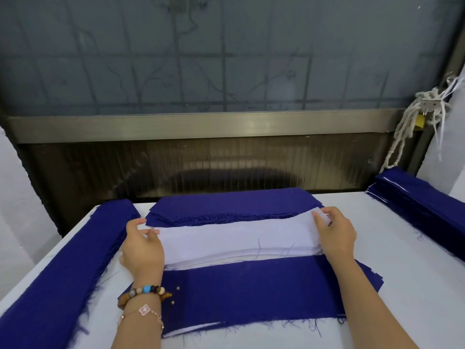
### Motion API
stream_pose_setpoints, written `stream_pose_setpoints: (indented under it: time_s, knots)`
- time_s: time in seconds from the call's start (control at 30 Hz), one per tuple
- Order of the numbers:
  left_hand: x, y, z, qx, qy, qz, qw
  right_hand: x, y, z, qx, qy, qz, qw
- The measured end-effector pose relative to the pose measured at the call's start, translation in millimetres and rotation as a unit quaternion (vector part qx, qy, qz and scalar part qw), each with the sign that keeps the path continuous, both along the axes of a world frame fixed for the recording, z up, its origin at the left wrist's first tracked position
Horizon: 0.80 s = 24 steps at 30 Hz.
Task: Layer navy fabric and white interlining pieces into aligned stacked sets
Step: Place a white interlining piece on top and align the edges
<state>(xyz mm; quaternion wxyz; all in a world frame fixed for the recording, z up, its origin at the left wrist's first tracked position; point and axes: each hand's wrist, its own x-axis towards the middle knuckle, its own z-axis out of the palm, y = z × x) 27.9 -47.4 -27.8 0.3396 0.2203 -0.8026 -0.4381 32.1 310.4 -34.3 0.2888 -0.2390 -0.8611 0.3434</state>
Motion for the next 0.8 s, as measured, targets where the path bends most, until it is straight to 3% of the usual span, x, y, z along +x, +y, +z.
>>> stream_pose_setpoints:
  time_s: [0.17, 0.4, 0.5, 0.7, 0.8]
  knots:
    - [-0.8, -3.2, 1.5, 0.032, 0.081, -0.023, 0.996, -2.4, 2.3, -5.3, 0.059, -0.080, -0.003, 0.995]
    - [-3.9, -4.0, -4.6, -0.077, 0.052, -0.025, 0.995, -4.8, 1.8, -6.4, 0.035, -0.063, -0.003, 0.997]
    - [-3.3, -3.0, -4.8, -0.023, 0.030, -0.051, 0.998, -5.7, 2.0, -7.0, 0.031, -0.064, 0.004, 0.997]
    - [0.3, -1.1, 5.6, -0.002, 0.087, -0.023, 0.996, -5.7, 1.5, -6.9, 0.034, -0.041, -0.001, 0.999]
    - [-0.8, -5.3, 4.3, 0.060, 0.045, -0.046, 0.996, -4.3, 1.3, -5.2, 0.043, -0.030, -0.003, 0.999]
